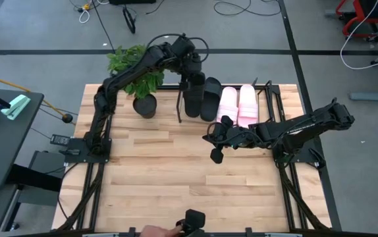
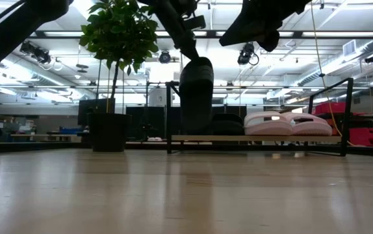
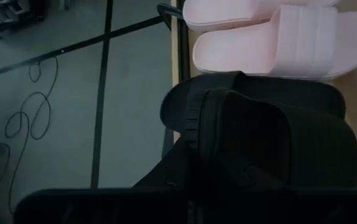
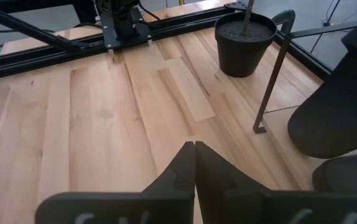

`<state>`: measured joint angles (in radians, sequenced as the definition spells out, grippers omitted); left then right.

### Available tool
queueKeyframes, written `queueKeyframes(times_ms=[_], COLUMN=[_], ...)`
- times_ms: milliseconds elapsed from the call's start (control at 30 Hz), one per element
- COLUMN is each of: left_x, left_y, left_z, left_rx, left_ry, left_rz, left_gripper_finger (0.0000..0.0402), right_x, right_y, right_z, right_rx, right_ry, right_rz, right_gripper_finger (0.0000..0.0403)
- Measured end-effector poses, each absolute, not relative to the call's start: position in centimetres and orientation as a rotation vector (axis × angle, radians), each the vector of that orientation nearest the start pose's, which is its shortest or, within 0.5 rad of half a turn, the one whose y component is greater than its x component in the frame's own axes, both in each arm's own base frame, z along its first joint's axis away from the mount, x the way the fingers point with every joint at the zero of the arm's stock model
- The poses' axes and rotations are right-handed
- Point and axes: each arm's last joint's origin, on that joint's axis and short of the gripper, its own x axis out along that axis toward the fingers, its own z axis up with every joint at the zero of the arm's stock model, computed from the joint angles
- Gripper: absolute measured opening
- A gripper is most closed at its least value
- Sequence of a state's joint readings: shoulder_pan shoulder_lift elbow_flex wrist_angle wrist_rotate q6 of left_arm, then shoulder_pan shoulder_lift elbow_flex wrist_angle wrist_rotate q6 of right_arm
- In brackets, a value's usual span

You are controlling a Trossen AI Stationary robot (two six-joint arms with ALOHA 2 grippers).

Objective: Pick and place slides into the shelf
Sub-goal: Put the black slide on the shelf

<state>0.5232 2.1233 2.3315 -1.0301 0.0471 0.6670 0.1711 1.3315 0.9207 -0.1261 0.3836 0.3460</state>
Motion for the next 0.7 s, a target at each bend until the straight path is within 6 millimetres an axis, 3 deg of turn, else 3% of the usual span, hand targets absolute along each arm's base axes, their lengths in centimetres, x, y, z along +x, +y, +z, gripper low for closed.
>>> queueKeyframes(times_ms=[700], left_x=[40.6], left_y=[23.0], left_z=[34.4], left_rx=[0.435], left_ry=[0.961], left_rz=[0.163], left_gripper_finger=[0.0044], right_x=[28.5], right_y=[3.8], right_z=[26.9], right_rx=[0.182], right_ry=[0.477], right_rz=[-0.292], right_gripper_finger=[0.0006])
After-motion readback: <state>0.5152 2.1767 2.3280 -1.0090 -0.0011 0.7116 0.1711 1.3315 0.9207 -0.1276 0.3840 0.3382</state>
